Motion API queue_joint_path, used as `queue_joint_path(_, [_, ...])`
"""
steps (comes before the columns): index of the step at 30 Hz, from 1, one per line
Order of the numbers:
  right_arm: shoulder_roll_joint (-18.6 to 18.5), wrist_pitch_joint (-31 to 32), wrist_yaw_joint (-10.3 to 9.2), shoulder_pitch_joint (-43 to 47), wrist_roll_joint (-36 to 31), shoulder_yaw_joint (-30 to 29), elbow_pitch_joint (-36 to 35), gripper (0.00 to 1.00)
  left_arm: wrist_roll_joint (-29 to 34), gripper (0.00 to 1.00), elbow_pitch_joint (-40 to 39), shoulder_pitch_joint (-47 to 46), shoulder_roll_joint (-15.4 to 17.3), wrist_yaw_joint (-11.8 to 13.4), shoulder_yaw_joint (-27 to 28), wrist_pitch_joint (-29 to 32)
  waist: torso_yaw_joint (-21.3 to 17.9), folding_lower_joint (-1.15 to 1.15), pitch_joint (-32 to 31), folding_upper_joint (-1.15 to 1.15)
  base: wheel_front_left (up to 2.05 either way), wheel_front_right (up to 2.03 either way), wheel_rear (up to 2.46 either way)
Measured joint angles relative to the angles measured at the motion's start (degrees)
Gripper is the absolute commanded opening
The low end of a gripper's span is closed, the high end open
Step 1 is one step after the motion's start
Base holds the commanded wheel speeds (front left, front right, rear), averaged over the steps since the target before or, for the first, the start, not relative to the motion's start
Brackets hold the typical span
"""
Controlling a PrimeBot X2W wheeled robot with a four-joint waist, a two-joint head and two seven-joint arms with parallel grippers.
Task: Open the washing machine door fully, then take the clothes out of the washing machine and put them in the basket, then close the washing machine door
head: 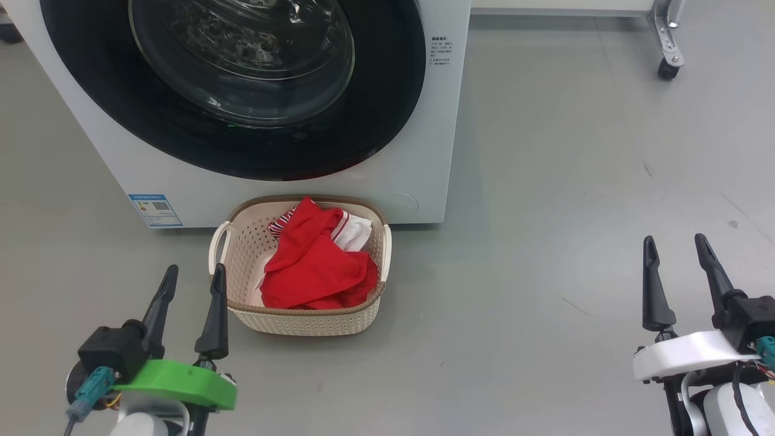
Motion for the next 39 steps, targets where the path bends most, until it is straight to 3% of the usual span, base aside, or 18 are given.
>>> queue_joint_path(39, [0.3, 0.0, -0.08, 3.4, -0.1, -0.5, -3.9, 1.00, -1.9, 1.00, 0.4, 0.5, 0.4, 0.0, -0.1, 0.0, -0.5, 0.00, -0.7, 0.00, 0.00, 0.00, 0.00])
